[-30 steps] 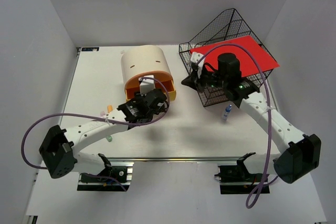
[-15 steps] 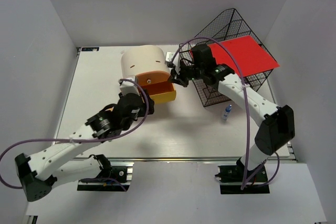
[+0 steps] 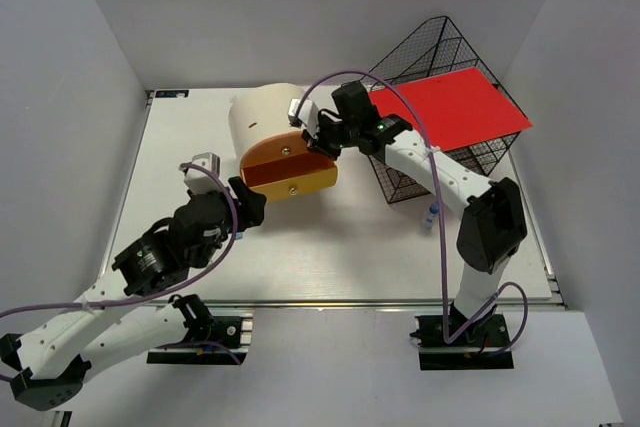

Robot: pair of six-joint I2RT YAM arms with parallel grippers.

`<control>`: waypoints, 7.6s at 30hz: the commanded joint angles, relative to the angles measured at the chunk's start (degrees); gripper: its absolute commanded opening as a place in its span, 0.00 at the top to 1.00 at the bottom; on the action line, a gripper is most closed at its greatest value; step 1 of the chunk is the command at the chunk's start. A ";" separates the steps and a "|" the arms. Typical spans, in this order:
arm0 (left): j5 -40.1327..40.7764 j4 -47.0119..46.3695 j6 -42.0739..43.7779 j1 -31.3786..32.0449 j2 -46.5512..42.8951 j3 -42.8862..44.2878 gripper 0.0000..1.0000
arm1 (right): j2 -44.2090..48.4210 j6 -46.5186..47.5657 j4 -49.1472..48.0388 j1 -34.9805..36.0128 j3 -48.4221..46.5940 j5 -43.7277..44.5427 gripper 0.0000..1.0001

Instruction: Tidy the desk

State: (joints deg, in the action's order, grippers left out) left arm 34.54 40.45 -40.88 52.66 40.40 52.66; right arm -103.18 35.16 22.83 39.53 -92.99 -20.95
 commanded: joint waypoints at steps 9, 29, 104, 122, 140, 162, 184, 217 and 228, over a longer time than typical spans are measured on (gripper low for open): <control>2.46 3.24 -2.10 -0.11 -2.70 -0.28 0.27 | -6.34 0.79 -2.70 0.99 -11.16 11.81 1.00; 4.22 -0.45 -1.75 -4.49 12.60 -5.98 0.14 | 24.49 -5.44 -6.22 0.29 11.14 1.35 0.40; -29.41 -4.67 12.31 -32.89 2.50 -7.32 1.00 | 46.22 -17.75 -13.07 -14.57 33.31 -20.44 0.91; -53.96 -16.01 43.84 -29.46 20.50 15.36 1.00 | 45.52 -17.40 -14.39 -15.71 34.46 -19.83 0.91; -35.43 -15.31 66.36 -21.20 35.80 20.72 1.00 | 45.52 -16.26 -14.13 -15.80 35.51 -19.30 0.91; -31.47 -16.01 69.01 -20.14 38.61 17.47 0.61 | 46.31 -16.26 -14.39 -16.32 36.04 -19.39 0.91; -31.29 -17.51 52.50 -20.14 25.53 18.10 0.60 | 44.64 -11.69 -10.27 -15.80 34.46 -27.90 0.69; 0.52 8.95 5.99 -20.94 -13.68 11.23 0.02 | -2.79 -20.56 9.34 20.67 -12.91 -4.98 0.52; 1.23 12.55 5.64 -20.94 -19.31 12.47 0.02 | -15.82 -39.69 3.02 27.79 -21.70 16.52 0.38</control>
State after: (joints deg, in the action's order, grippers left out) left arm 35.44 51.62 -34.81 31.53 21.87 64.55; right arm -118.02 4.80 30.00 65.91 -111.09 -15.05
